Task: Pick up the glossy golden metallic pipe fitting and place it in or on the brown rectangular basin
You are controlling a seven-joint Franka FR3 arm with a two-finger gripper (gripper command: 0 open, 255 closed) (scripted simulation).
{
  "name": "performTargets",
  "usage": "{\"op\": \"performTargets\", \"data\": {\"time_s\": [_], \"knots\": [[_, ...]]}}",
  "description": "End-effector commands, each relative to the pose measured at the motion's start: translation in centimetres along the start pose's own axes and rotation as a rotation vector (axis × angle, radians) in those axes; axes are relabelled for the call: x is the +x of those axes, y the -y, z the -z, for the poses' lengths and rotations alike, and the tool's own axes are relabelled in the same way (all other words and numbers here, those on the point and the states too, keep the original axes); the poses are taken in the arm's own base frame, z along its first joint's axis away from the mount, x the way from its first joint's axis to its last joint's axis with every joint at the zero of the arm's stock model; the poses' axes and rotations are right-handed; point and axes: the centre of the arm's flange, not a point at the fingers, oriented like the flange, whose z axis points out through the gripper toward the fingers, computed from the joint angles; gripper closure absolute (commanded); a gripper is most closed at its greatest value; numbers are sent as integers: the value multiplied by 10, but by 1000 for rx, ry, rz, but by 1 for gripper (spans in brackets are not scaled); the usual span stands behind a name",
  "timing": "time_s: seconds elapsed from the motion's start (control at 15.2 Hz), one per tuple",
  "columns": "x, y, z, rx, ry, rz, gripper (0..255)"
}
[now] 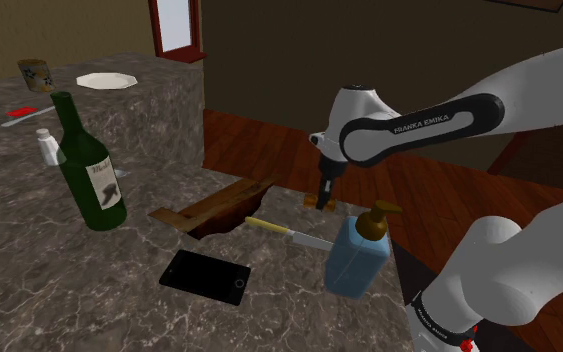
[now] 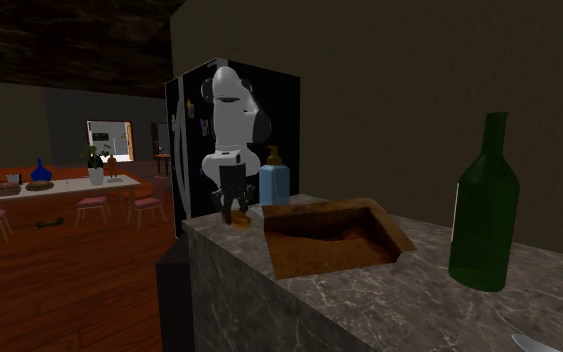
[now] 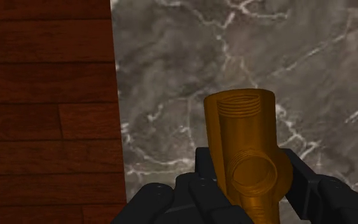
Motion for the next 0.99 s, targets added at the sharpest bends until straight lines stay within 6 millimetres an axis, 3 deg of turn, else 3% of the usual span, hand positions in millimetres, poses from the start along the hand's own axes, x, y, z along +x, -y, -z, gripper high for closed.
{"op": "performTargets", "data": {"time_s": [0.0, 0.92], "knots": [[0, 0, 11, 0, 0, 0, 255], [0, 2, 85, 0, 0, 0, 255]]}}
